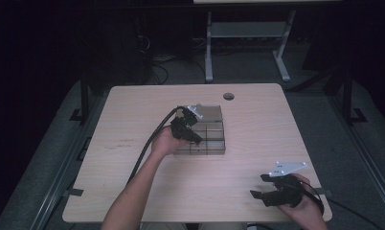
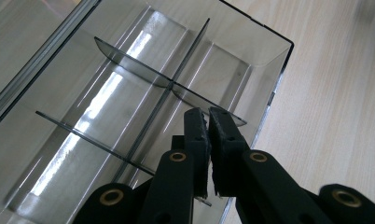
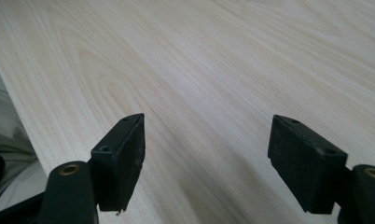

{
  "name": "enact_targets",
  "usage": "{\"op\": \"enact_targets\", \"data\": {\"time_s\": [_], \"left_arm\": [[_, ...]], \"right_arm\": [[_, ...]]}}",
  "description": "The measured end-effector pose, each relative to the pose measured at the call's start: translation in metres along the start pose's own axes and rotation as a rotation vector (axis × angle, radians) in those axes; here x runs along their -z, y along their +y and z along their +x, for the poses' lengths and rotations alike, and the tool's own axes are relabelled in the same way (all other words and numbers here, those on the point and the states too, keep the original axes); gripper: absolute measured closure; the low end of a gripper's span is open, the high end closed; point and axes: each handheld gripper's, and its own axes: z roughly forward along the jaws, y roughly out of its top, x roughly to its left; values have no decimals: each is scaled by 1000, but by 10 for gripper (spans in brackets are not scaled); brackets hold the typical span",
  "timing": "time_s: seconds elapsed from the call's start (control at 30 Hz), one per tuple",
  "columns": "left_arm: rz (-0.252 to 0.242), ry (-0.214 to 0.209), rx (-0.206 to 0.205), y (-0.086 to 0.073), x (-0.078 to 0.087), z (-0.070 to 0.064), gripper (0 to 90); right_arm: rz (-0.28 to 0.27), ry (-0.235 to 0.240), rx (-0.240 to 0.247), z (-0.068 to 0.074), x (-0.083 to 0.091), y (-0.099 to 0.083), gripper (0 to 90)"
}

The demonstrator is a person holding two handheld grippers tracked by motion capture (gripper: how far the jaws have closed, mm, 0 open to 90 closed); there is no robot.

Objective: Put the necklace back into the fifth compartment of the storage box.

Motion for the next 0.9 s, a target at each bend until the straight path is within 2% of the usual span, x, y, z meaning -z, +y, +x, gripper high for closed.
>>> {"op": "enact_targets", "data": {"time_s": [0.9], "left_arm": [[41, 6, 38, -3, -16, 8, 860]], "right_arm": [[4, 4, 3, -1, -1, 0, 272]]}}
